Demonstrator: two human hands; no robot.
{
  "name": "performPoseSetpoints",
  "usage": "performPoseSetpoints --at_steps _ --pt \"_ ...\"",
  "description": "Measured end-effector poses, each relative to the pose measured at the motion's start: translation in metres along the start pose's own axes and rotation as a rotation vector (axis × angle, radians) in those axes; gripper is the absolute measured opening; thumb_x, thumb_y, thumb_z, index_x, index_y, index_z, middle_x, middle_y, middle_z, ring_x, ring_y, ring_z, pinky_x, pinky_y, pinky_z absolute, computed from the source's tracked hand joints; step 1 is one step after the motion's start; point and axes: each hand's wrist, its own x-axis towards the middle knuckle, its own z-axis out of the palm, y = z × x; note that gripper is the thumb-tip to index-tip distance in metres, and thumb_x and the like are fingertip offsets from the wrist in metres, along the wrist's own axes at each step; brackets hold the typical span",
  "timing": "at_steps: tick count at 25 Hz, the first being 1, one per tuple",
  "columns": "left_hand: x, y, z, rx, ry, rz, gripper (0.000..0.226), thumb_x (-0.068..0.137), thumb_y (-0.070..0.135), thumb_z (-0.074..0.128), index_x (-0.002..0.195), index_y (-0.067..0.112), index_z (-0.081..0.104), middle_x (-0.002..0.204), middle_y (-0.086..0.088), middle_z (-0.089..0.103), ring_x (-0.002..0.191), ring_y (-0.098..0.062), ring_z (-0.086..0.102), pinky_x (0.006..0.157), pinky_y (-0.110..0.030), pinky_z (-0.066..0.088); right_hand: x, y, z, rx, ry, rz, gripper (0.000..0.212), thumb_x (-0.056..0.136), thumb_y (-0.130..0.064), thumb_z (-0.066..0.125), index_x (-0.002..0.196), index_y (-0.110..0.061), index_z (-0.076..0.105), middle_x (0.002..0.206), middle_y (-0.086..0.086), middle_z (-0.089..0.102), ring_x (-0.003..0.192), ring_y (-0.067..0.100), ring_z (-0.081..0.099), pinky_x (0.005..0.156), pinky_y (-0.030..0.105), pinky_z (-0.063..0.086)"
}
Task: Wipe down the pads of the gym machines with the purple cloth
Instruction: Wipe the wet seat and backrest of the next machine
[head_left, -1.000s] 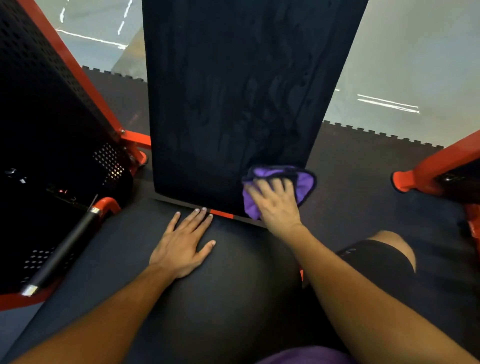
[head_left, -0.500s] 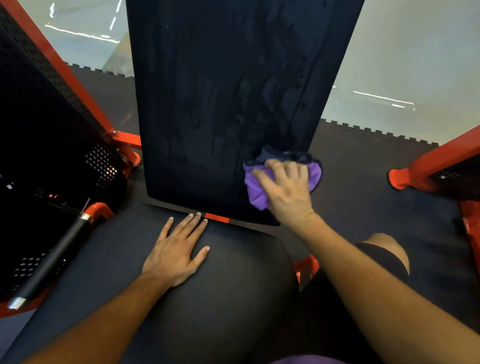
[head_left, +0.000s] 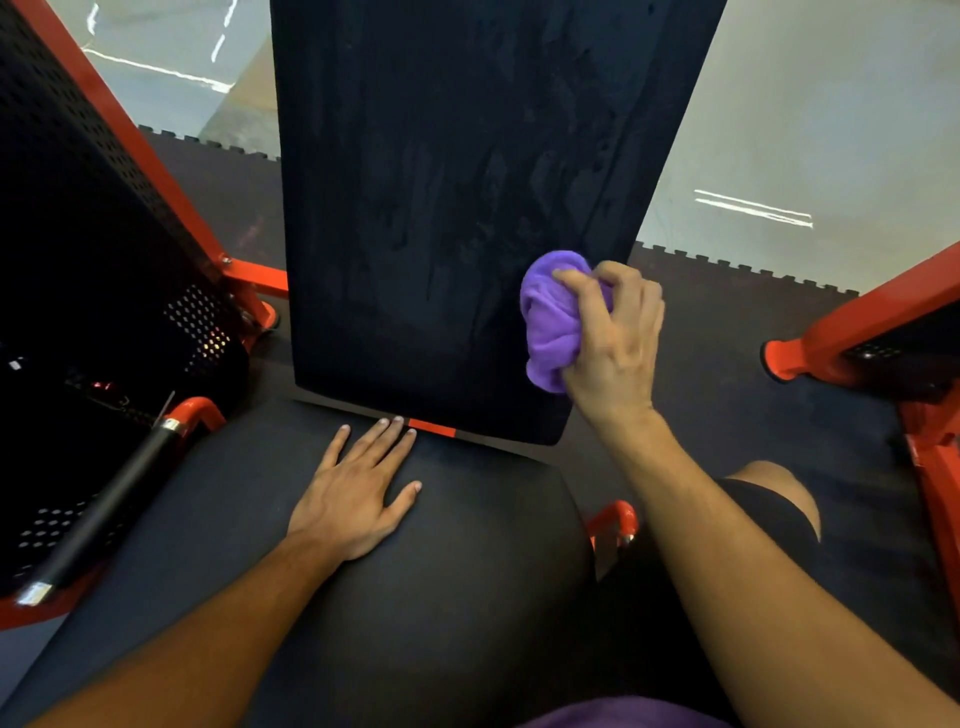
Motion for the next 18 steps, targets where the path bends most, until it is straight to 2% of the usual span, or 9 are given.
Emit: performPoseSetpoints --at_steps 2,5,6,7,8,11,13,16,18 --pt "-0.001 0.001 -0.002 0.003 -0.009 -0.004 0.074 0.102 0.066 0.016 0.165 0.029 0.010 0.171 0.009 0.002 0.157 -0.004 -0.005 0.130 -0.047 -0.001 -0.007 -0.001 0.020 -0.086 -0.089 -0.057 0.054 0.076 -0.009 0.055 0.130 -0.010 0.057 0.129 0.018 0.053 0.102 0.033 0.045 0.077 0.043 0.040" --pt "-0.002 0.002 -0.005 -0.009 -0.008 -0.002 0.074 0.102 0.066 0.017 0.165 0.028 0.013 0.172 0.008 0.006 0.157 -0.004 -0.003 0.129 -0.046 -0.001 -0.053 0.005 0.034 -0.176 -0.460 -0.374 0.065 0.067 -0.013 0.072 0.130 -0.015 0.058 0.134 0.013 0.054 0.102 0.035 0.051 0.077 0.043 0.040" --pt "-0.002 0.003 -0.006 -0.014 -0.012 -0.003 0.074 0.102 0.066 0.017 0.165 0.028 0.014 0.172 0.008 0.008 0.157 -0.004 -0.003 0.129 -0.046 -0.001 -0.065 0.006 0.031 -0.182 -0.566 -0.392 0.070 0.060 -0.014 0.078 0.128 -0.016 0.059 0.132 0.011 0.054 0.101 0.033 0.052 0.077 0.042 0.042" --pt "-0.002 0.003 -0.006 -0.018 -0.014 -0.001 0.074 0.102 0.066 0.017 0.165 0.028 0.014 0.172 0.008 0.008 0.157 -0.004 -0.003 0.129 -0.045 -0.002 -0.072 0.004 0.026 -0.169 -0.595 -0.352 0.073 0.055 -0.013 0.081 0.126 -0.017 0.061 0.130 0.009 0.054 0.100 0.031 0.053 0.077 0.041 0.042" --pt "-0.002 0.002 -0.007 -0.024 -0.014 -0.001 0.075 0.102 0.067 0.017 0.165 0.028 0.013 0.172 0.008 0.008 0.156 -0.003 -0.004 0.129 -0.045 -0.003 -0.073 0.000 0.016 -0.131 -0.545 -0.289 0.070 0.056 -0.010 0.079 0.124 -0.016 0.063 0.127 0.008 0.054 0.099 0.031 0.053 0.077 0.040 0.041" --pt "0.001 -0.004 -0.013 -0.072 -0.042 0.034 0.077 0.101 0.070 0.021 0.165 0.028 0.012 0.172 0.009 0.006 0.156 -0.003 -0.006 0.128 -0.040 -0.008 -0.044 -0.012 -0.016 0.016 -0.179 -0.117 0.056 0.071 -0.009 0.060 0.127 -0.011 0.066 0.126 0.014 0.055 0.106 0.034 0.048 0.083 0.040 0.033" --pt "-0.001 -0.010 -0.017 -0.050 -0.068 0.052 0.078 0.101 0.073 0.021 0.165 0.030 0.009 0.172 0.011 0.002 0.156 -0.004 -0.007 0.128 -0.040 -0.009 -0.006 -0.016 -0.027 0.025 -0.034 -0.121 0.057 0.075 -0.010 0.064 0.132 -0.010 0.063 0.131 0.016 0.049 0.113 0.035 0.042 0.089 0.043 0.033" --pt "-0.004 -0.016 -0.015 -0.045 0.004 0.008 0.075 0.101 0.073 0.018 0.165 0.034 0.012 0.171 0.011 0.005 0.157 -0.007 -0.003 0.129 -0.045 -0.005 0.031 -0.027 0.004 -0.032 -0.040 -0.167 0.059 0.076 -0.010 0.073 0.134 -0.013 0.061 0.135 0.009 0.040 0.116 0.033 0.041 0.092 0.045 0.033" --pt "-0.002 -0.018 -0.011 -0.054 0.026 0.006 0.072 0.102 0.070 0.020 0.164 0.033 0.018 0.171 0.010 0.011 0.158 -0.007 0.001 0.128 -0.046 -0.003 0.028 -0.042 0.038 -0.084 -0.053 -0.205 0.055 0.078 -0.013 0.071 0.133 -0.018 0.063 0.135 0.004 0.041 0.112 0.031 0.042 0.092 0.047 0.035"
